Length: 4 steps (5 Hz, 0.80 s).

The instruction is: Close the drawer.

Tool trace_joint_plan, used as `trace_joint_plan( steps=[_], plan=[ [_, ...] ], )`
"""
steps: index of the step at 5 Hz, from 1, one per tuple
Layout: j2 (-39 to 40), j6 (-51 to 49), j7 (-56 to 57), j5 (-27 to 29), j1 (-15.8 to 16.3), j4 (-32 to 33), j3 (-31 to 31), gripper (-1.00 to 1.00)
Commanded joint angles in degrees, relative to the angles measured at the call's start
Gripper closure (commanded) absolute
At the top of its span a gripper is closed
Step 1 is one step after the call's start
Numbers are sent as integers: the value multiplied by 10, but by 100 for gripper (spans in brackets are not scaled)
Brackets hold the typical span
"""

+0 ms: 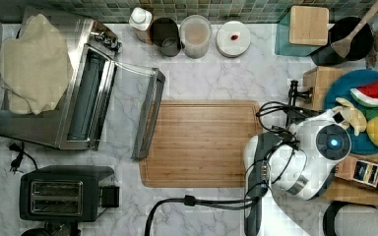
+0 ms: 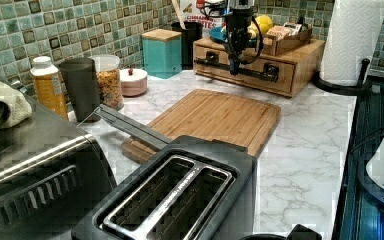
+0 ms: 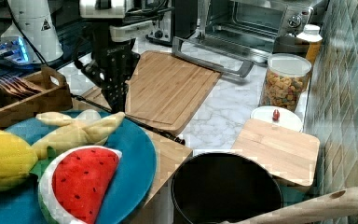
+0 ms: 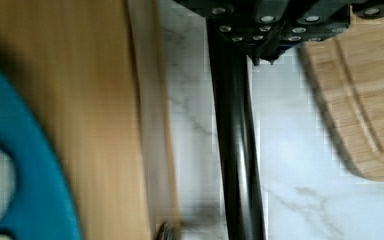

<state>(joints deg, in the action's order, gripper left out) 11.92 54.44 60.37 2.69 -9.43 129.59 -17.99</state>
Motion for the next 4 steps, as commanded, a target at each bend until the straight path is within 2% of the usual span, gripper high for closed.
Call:
trace_joint_plan(
  steps=[1,4],
  plan=[
    [-49,35,-50,-105,-32,-49,-78,100],
    [-48,35,-49,-104,-28,-49,-82,100]
  ],
)
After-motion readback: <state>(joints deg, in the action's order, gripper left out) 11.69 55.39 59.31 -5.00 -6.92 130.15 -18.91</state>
